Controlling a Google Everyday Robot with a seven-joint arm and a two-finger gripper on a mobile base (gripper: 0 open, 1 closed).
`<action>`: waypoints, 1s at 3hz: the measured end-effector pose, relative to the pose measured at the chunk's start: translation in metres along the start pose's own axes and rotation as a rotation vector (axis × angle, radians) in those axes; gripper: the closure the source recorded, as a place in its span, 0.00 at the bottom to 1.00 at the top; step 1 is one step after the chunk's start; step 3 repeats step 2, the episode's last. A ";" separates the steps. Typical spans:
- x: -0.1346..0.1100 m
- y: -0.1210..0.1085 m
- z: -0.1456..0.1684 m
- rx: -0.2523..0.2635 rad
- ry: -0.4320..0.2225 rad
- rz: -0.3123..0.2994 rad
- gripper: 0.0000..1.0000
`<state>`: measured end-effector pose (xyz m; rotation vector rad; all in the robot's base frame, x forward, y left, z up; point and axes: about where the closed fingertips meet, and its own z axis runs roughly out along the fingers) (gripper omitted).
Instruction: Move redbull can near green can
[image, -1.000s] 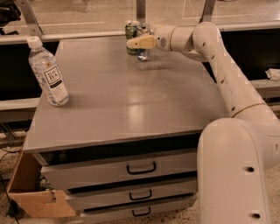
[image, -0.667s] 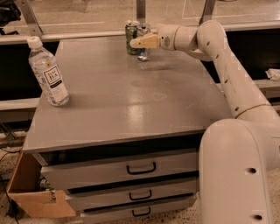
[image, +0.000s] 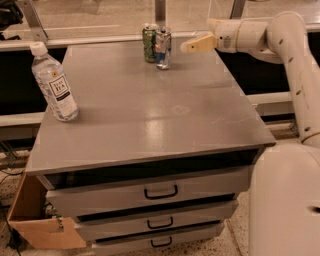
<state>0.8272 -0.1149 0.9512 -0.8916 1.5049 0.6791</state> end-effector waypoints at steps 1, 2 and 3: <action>-0.003 0.004 -0.048 -0.018 0.043 -0.037 0.00; -0.002 0.004 -0.048 -0.018 0.043 -0.037 0.00; -0.002 0.004 -0.048 -0.018 0.043 -0.037 0.00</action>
Offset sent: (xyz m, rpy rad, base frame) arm -0.0250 -0.0361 0.0098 -0.0480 -0.0098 0.0069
